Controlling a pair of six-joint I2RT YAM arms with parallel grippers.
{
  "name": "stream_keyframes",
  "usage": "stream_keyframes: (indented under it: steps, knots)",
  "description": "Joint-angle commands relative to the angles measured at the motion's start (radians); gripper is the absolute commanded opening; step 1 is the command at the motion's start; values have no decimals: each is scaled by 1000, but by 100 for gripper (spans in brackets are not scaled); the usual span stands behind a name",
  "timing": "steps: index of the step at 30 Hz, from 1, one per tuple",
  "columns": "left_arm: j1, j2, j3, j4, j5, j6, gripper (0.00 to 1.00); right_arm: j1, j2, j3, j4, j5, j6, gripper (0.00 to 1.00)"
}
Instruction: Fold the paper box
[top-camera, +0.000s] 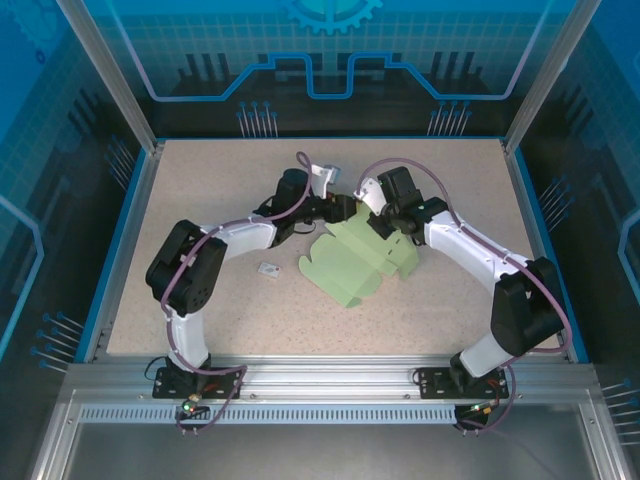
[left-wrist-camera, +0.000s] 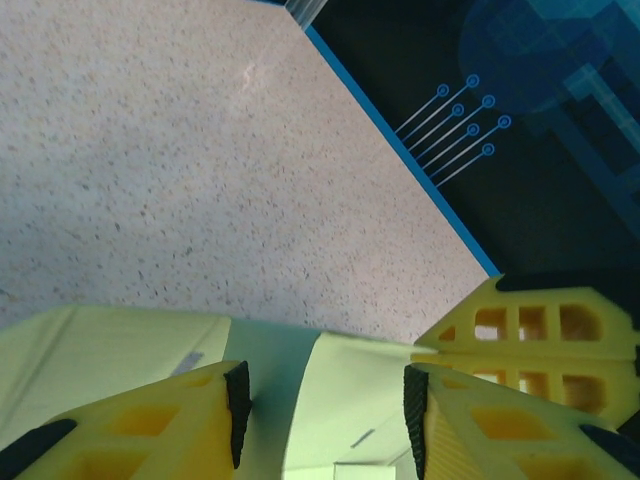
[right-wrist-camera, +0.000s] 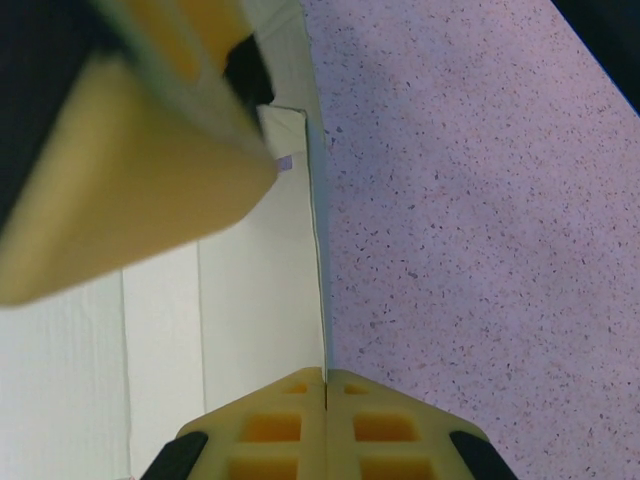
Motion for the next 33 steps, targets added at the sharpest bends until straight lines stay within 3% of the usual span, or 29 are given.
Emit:
stream_keyframes:
  steps: [1, 11, 17, 26, 33]
  knots:
    - [-6, 2, -31, 70, 21, -56, 47, -8, 5, 25, 16, -28, 29, 0]
    - [-28, 13, -47, 160, 39, -133, 48, -3, 10, 10, 40, -33, 46, 0]
    - [6, -37, -102, 131, -21, -115, 50, -5, -5, 7, 18, 22, 18, 0]
    - [73, -149, -240, 15, -125, 26, 53, -6, -2, 10, 6, 27, 12, 0]
    - [74, -74, -230, -9, -146, 93, 54, -7, 12, 21, 0, 28, 7, 0]
